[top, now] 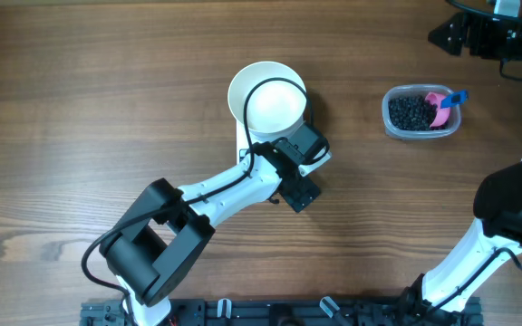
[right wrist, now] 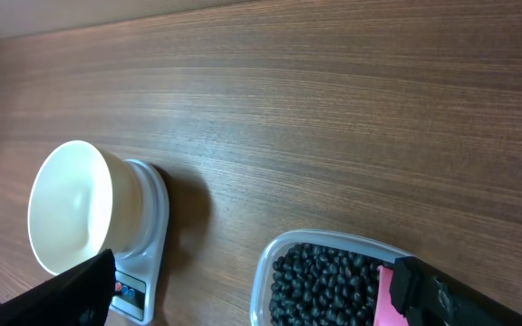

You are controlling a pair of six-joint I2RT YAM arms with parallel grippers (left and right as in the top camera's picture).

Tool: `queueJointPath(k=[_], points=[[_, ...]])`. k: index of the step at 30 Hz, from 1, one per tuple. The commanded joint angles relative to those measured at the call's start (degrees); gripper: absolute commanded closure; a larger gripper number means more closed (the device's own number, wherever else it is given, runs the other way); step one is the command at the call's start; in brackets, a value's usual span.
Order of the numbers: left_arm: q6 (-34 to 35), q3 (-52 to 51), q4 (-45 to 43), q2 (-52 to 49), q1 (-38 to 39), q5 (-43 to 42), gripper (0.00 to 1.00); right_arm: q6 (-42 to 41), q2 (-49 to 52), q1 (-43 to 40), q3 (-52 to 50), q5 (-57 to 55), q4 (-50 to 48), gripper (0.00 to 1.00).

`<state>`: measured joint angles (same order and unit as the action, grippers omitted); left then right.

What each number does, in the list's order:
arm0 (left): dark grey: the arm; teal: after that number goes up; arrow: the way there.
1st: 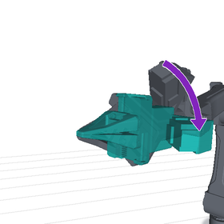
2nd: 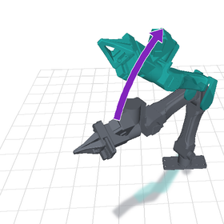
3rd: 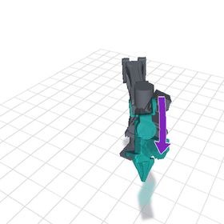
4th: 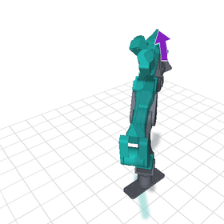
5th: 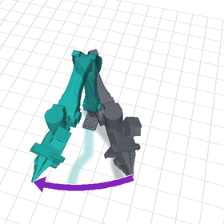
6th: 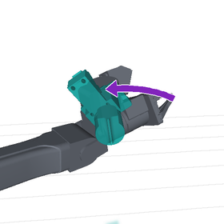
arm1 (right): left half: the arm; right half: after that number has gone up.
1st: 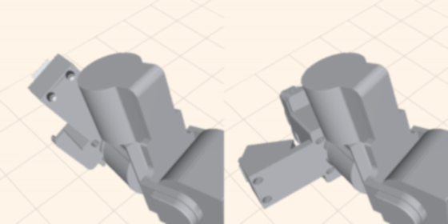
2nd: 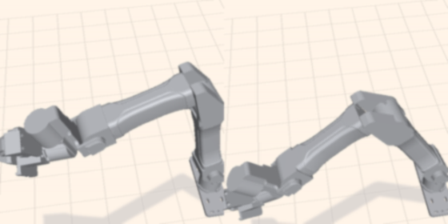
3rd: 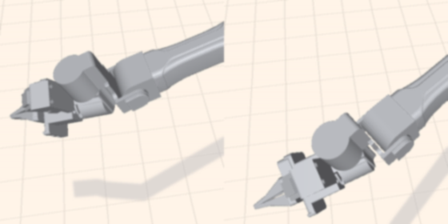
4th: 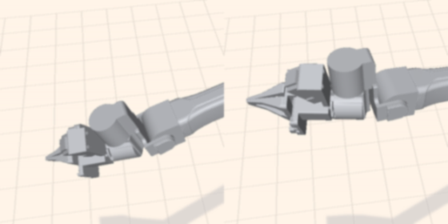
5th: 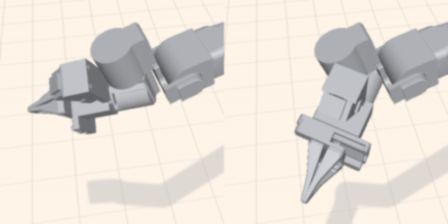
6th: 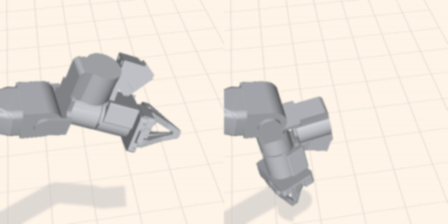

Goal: Scoop item into bowl and weigh 150g on scale

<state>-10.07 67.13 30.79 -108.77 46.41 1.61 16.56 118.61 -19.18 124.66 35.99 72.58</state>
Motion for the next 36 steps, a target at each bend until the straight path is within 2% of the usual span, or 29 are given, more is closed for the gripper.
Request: queueJointPath(k=[1, 36], points=[[-0.24, -1.36, 0.85, -3.69, -0.66, -4.55, 0.00, -0.22, -1.81, 0.24, 1.27, 0.92, -0.11, 0.00], [-0.24, -1.64, -0.02, -6.34, -3.56, -4.55, 0.00, -0.22, -1.81, 0.24, 1.27, 0.92, -0.11, 0.00]])
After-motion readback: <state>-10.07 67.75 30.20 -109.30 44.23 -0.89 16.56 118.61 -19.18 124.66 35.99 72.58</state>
